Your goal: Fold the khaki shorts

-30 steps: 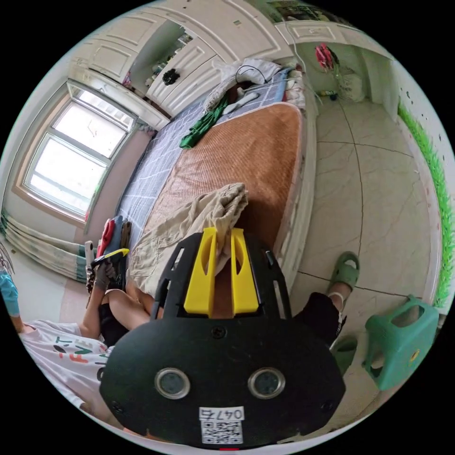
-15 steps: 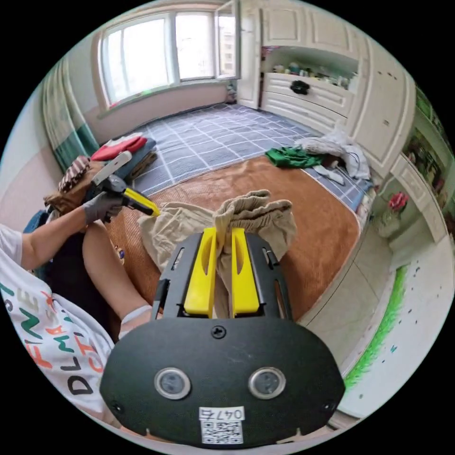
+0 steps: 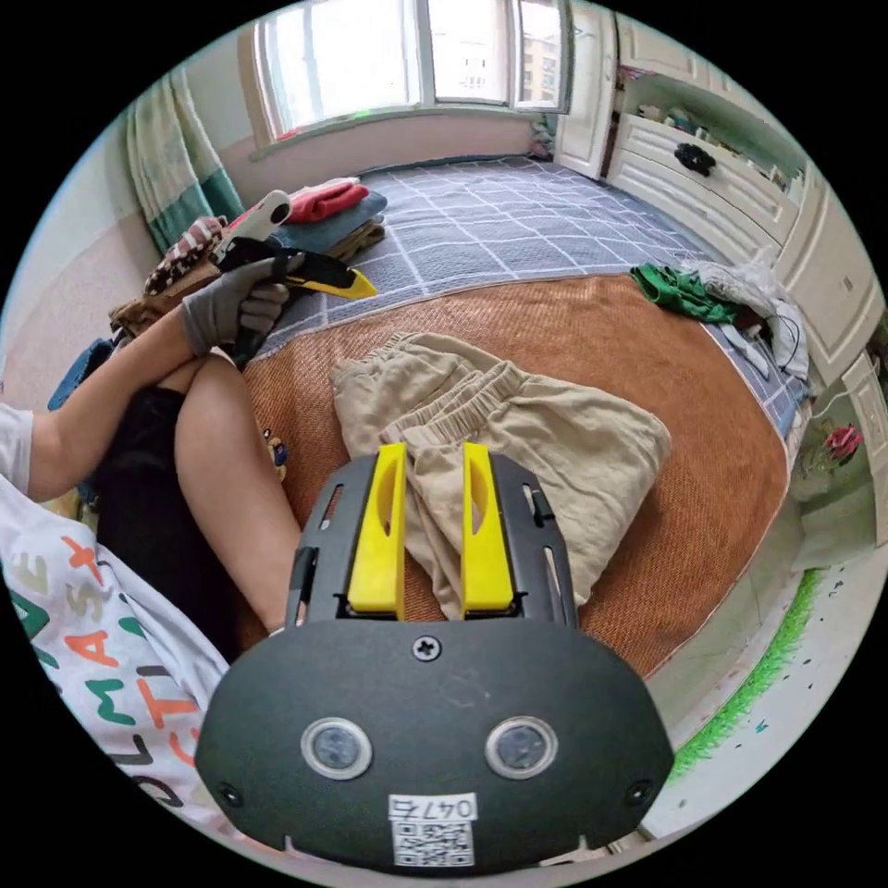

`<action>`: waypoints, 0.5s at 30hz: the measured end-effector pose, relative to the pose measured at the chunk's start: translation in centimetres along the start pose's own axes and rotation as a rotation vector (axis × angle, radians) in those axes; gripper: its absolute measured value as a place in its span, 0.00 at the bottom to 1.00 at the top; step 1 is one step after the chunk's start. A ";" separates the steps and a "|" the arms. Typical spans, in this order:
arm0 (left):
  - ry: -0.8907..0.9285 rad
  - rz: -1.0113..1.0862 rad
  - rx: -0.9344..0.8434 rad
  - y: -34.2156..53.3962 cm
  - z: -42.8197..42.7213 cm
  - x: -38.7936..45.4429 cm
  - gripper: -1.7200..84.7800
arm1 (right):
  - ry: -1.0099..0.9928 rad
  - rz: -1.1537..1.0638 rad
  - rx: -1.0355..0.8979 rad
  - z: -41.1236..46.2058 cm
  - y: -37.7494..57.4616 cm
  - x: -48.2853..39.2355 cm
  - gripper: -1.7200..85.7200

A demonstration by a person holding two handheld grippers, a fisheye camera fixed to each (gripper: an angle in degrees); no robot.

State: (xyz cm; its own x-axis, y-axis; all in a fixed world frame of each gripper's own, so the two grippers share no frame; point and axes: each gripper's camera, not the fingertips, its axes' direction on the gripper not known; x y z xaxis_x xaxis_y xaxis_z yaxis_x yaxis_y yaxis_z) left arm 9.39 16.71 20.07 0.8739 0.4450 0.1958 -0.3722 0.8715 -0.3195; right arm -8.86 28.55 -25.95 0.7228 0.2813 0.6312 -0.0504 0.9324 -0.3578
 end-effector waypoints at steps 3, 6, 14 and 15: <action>-0.040 0.020 -0.090 -1.0 2.6 1.7 0.03 | -0.008 0.071 -0.007 -1.3 -1.8 2.1 0.04; -0.164 0.015 -0.206 -1.2 5.5 3.0 0.07 | 0.002 0.085 -0.004 -2.0 -4.3 2.6 0.04; -0.024 -0.039 -0.203 -2.7 6.5 3.3 0.12 | 0.021 -0.175 -0.133 -2.4 -8.7 -3.5 0.11; -0.019 -0.040 -0.212 -2.9 6.8 3.4 0.12 | 0.047 -0.207 -0.170 -2.2 -9.1 -4.2 0.11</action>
State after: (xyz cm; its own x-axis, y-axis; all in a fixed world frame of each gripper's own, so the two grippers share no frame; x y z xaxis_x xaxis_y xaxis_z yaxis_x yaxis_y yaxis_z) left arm 11.35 17.07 27.95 0.8796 0.4169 0.2291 -0.2617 0.8263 -0.4988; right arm -9.94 18.36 -26.83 0.7370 0.0743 0.6718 0.2152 0.9165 -0.3374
